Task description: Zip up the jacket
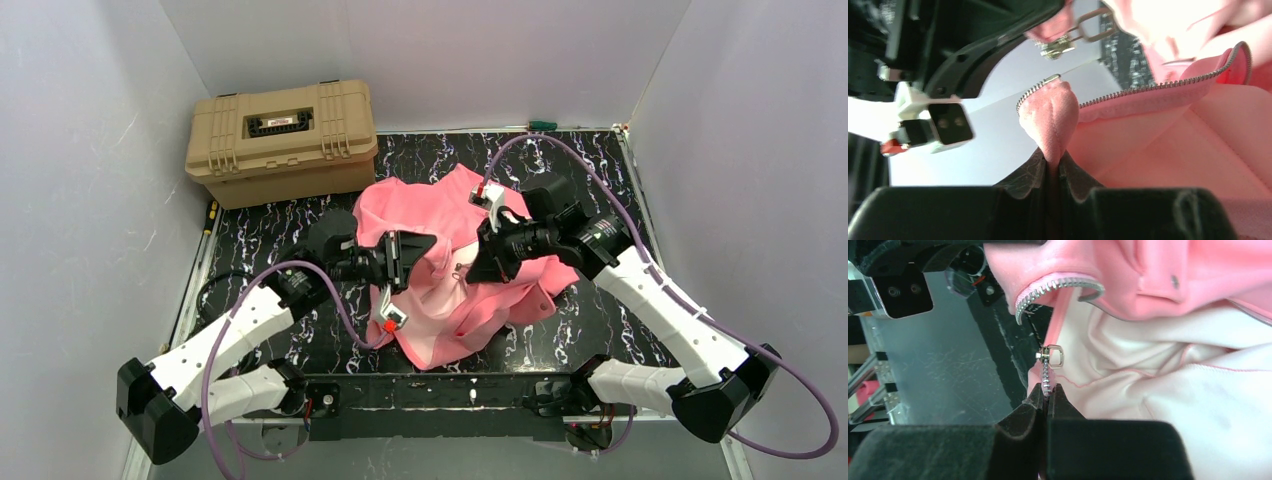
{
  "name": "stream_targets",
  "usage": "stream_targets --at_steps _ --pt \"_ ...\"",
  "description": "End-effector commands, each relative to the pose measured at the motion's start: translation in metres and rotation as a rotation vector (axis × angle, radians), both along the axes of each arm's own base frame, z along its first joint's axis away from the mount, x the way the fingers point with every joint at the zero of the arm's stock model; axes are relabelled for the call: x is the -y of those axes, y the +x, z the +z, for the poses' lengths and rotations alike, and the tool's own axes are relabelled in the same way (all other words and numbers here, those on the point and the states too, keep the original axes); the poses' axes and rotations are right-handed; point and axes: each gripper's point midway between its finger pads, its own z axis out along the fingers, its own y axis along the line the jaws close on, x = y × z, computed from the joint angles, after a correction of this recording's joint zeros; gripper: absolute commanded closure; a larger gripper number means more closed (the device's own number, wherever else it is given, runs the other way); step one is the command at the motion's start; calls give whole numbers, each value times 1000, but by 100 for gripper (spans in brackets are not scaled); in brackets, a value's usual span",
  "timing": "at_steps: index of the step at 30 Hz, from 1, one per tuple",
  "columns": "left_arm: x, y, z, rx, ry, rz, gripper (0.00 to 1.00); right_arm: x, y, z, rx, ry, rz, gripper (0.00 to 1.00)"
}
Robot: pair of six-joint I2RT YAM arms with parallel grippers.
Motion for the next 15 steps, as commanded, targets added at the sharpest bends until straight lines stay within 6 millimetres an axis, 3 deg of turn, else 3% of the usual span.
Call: stream_targets --at_steps 1,6,9,12,15 --pt "-16 -7 -38 -110 22 60 85 11 10 -2 116 -28 -55 99" --pt "-31 -16 -88 -462 10 198 69 18 14 -13 172 -28 -93 99" --pt "-41 -15 -119 -805 -4 386 62 24 15 -26 164 -60 -113 99" --pt "-45 -41 -151 -1125 73 458 58 25 14 -30 146 -70 -120 99" --pt "-40 -68 -163 -1342 107 447 54 25 13 -29 140 -75 -124 99"
